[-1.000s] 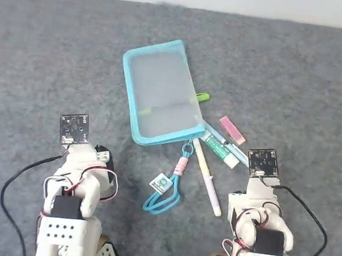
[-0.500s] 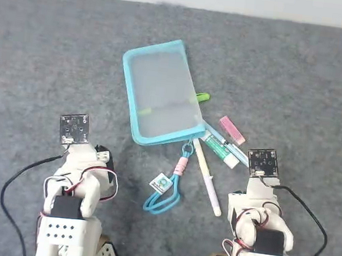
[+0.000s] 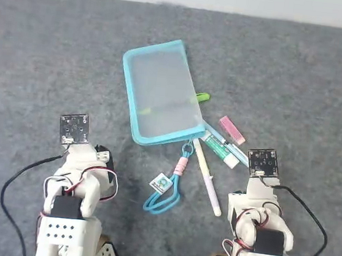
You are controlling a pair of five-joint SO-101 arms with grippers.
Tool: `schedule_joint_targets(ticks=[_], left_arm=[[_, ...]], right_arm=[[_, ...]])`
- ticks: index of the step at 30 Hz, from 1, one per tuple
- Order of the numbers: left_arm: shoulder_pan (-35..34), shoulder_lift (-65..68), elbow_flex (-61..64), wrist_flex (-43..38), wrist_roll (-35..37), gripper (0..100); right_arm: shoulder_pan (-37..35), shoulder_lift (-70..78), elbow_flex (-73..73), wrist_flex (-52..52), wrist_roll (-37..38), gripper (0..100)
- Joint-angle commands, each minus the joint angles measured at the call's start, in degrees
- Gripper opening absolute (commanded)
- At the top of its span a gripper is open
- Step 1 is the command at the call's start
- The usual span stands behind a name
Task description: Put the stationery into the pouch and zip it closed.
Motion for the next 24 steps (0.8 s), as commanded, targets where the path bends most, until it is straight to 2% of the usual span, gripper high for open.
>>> schedule_joint_targets(ticks=[1,17,24], left_arm=[[0.18,0.18,-0.66,-1.85,-0.35,2],[0.18,0.18,-0.66,-1.85,-0.44,2],[3.96,0.18,-0.66,-1.85,-0.35,1]], right_arm=[[0.4,-1.19,1.05,0.4,-0.35,3.7],[0.13,-1.19,1.05,0.4,-0.35,3.9],[-0.4,-1.19,1.05,0.13,-0.7,4.1]])
